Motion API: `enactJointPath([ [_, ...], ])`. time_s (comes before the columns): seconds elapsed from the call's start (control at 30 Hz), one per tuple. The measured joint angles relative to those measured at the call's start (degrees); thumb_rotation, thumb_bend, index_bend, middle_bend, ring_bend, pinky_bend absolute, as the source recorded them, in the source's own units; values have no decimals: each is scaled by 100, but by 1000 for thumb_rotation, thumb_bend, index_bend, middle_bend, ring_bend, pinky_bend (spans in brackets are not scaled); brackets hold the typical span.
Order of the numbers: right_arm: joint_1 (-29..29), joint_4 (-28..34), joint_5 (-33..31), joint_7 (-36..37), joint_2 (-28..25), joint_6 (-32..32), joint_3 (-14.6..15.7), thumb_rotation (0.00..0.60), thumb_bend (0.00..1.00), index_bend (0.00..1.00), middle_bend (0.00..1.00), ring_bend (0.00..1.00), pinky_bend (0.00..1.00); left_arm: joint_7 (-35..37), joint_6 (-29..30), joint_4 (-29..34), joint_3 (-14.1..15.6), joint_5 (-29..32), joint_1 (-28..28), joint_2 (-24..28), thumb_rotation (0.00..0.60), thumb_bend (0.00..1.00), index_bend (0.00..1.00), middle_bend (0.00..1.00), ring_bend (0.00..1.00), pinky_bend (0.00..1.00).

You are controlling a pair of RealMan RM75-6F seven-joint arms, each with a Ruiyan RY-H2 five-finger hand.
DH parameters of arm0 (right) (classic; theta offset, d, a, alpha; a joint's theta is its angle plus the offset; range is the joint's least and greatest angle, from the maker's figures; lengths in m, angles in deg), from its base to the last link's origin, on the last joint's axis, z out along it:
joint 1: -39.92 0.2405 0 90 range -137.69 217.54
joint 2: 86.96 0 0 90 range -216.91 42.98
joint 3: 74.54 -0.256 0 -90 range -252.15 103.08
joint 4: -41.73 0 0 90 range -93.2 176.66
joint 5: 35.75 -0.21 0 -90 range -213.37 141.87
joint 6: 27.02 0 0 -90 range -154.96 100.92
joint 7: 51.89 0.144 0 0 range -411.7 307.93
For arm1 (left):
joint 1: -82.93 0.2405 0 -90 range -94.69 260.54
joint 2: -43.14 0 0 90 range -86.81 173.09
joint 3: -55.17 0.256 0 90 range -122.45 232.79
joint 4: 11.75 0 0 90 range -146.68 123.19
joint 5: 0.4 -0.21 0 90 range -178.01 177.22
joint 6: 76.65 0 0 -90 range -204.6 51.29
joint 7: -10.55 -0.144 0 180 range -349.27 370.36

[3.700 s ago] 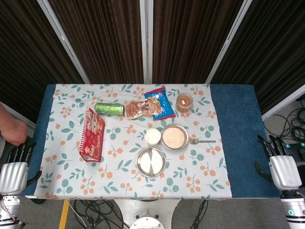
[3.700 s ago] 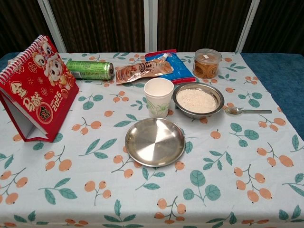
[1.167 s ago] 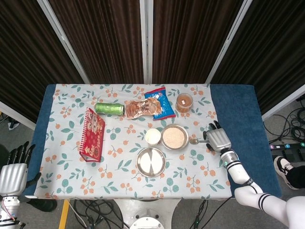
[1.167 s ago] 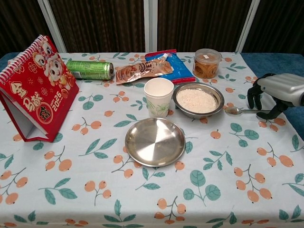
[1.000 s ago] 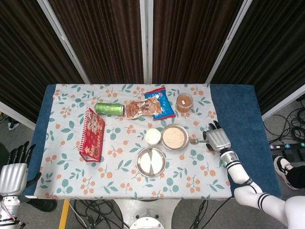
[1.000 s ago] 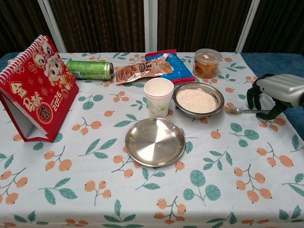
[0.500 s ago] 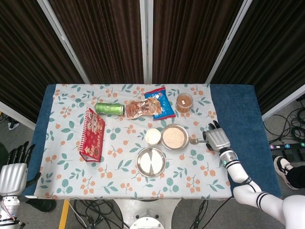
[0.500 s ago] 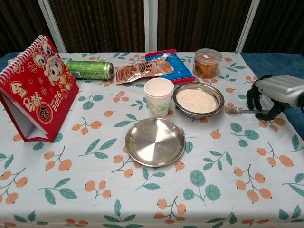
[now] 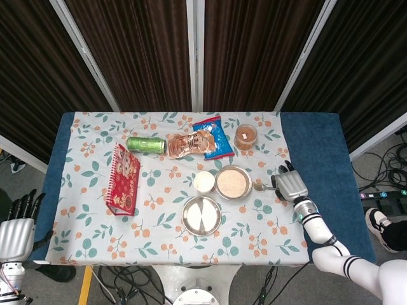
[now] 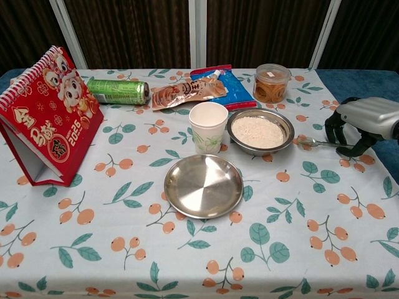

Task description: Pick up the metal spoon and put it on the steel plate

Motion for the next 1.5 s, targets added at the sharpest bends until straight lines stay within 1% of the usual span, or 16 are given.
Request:
enactJointPath([
  [0.1, 8, 250, 93, -40, -277, -60, 16, 600, 356, 593, 585, 177, 48, 6, 7, 3, -5, -18, -6, 7, 600, 263, 127, 100, 47, 110],
  [0.3, 95, 1150, 263, -474, -1133, -189, -1, 600, 359, 606, 598, 177, 48, 11, 49, 7, -14, -61, -8, 4, 600, 263, 128, 100, 47, 110],
  [0.43, 328, 1856, 287, -1018, -1649, -128, -102, 600, 360, 611, 600, 177, 48, 34, 66, 1, -10, -64, 6, -4, 600, 263, 127, 100, 47, 109],
  [0.53, 621, 2106, 205, -1498, -1792, 137, -171, 600, 363, 617, 602, 177, 48, 69, 87, -26, -9, -70, 20, -12, 600, 263, 127, 100, 47, 110],
  [0.67, 1035, 2186, -21, -2183, -1764, 566, -203, 600, 365, 621, 602, 177, 48, 123, 94, -78, -4, -86, 25, -24, 600, 263, 127, 100, 47, 110],
  [0.77, 1347, 2157, -281, -2739, -1639, 842, -188, 600, 367, 626, 602, 177, 48, 178, 88, -133, 1, -96, 26, -41, 600, 263, 127, 100, 47, 110],
  [0.93, 1792, 2031, -867, -3660, -1331, 1086, -67, 600, 370, 628, 602, 177, 46, 284, 80, -226, 4, -102, 30, -78, 600, 263, 128, 100, 47, 109],
  [1.23, 2404, 1875, -1952, -5016, -912, 1005, 358, 600, 376, 632, 602, 177, 31, 430, 81, -372, 2, -86, 55, -131, 600, 262, 127, 100, 46, 110],
  [1.33, 2591, 1838, -2234, -5292, -795, 915, 495, 600, 376, 633, 602, 177, 25, 460, 78, -399, -1, -85, 57, -144, 600, 263, 127, 100, 47, 110],
  [1.5, 2812, 1802, -2512, -5445, -575, 766, 631, 600, 376, 633, 603, 177, 20, 489, 81, -425, -4, -78, 68, -149, 600, 263, 128, 100, 47, 110],
])
